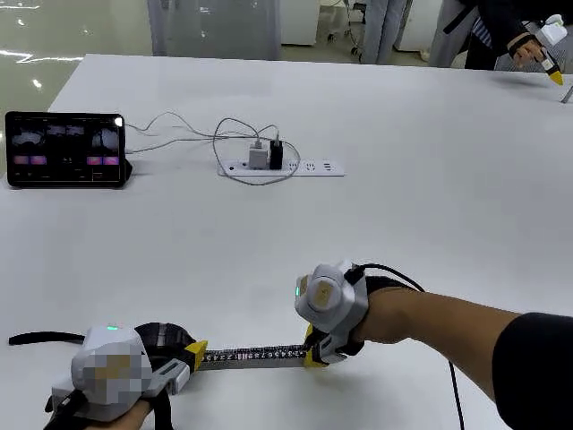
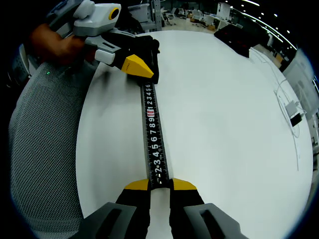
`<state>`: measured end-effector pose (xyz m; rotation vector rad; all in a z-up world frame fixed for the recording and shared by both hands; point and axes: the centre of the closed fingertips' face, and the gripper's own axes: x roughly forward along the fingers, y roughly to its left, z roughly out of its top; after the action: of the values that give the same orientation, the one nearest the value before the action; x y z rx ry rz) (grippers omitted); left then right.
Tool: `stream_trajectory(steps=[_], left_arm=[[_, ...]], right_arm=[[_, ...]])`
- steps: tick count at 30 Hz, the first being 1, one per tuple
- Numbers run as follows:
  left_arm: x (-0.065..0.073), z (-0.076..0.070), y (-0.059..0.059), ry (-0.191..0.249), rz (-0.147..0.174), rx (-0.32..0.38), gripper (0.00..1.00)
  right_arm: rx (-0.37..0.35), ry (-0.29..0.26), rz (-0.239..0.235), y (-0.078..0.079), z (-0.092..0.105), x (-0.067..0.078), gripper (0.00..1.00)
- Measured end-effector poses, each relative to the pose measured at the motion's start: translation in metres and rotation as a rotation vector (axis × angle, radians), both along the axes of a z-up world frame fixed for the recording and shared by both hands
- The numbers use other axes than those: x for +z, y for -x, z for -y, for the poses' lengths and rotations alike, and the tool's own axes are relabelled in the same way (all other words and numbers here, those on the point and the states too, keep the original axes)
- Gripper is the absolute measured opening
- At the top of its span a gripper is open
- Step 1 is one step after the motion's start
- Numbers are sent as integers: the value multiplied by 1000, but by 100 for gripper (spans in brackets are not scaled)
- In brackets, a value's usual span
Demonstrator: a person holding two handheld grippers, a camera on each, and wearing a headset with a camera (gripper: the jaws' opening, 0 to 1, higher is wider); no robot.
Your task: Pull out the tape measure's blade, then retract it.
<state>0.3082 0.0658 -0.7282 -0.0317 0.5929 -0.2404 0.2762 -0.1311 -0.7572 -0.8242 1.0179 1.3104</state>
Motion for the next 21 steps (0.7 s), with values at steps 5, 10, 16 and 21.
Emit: stream_trajectory(steps=[5,10,16,21], left_arm=[[0,0,0,1,0,0,64],[0,0,0,1,0,-1,64],[0,0,1,1,2,-2,64],[-1,0,1,2,2,-2,64]], right_arm=[[19,-5,10,1,-2,1,10],[14,-9,7,1,-5,0,10],[8,-8,8,1,-7,0,10],[8,-13,8,1,-10,0,10]])
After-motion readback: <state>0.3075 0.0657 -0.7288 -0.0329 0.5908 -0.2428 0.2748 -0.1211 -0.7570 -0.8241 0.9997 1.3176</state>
